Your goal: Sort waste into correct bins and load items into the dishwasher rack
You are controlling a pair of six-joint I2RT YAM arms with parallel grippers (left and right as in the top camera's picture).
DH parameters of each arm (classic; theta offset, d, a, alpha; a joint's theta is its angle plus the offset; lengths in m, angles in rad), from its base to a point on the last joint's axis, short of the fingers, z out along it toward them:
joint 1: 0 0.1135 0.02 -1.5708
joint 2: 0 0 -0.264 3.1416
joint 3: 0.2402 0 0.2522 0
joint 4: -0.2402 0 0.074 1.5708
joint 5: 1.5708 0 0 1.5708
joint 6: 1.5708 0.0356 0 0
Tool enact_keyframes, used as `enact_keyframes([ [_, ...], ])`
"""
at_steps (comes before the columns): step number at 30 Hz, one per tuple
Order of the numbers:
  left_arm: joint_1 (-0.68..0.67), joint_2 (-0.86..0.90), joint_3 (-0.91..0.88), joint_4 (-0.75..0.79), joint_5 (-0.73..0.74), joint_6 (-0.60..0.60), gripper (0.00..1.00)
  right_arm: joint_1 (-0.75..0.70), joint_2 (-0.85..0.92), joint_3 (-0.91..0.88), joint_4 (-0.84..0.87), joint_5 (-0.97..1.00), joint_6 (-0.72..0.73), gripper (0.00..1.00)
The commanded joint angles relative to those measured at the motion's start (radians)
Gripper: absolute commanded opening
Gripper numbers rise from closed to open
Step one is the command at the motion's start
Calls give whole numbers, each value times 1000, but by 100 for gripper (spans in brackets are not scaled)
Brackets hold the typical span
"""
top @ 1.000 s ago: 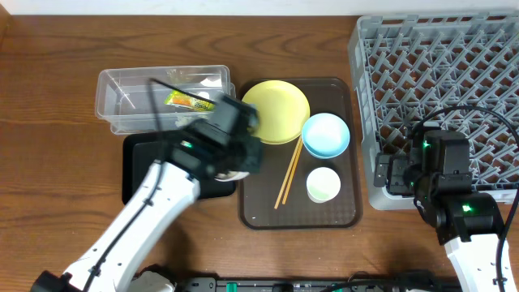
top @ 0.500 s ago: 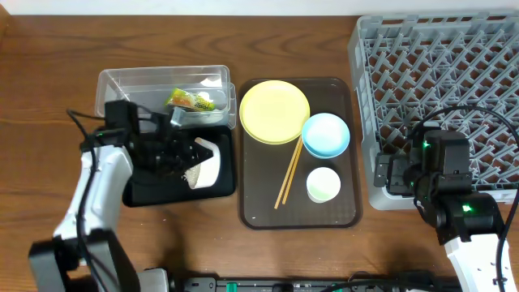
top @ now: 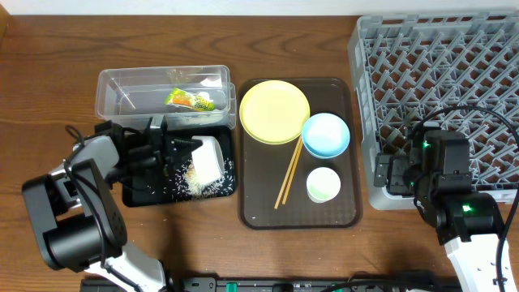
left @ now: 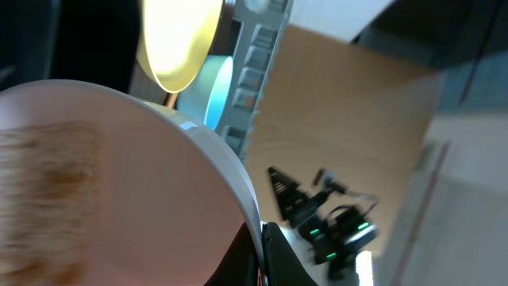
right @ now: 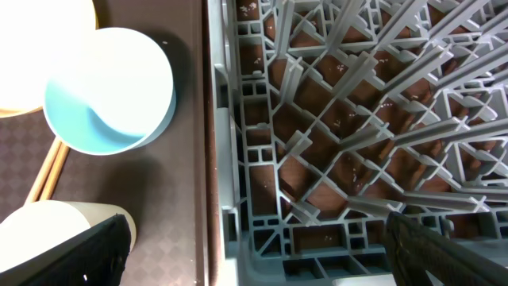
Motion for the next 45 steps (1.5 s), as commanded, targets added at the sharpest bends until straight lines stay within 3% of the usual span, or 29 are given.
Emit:
enact_keyframes([
  [1,36,12,-2,-10,56,-188,6,9,-3,20,-1,6,-6,99],
  [6,74,12,-2,-10,56,-356,6,9,-3,20,-1,6,-6,99],
  [22,85,11,-2,-17,56,-470,6,9,-3,20,-1,7,-6,99],
  [24,85,5,0,-16,56,-433,6,9,-3,20,-1,7,-6,99],
  [30,39,-111,7,-16,34,-106,6,9,-3,20,0,7,-7,99],
  [37,-202,-380,71,1,-562,-89,6,9,-3,20,0,7,-6,99],
  [45,-674,-452,72,161,-943,-90,6,9,-3,20,0,7,-6,99],
])
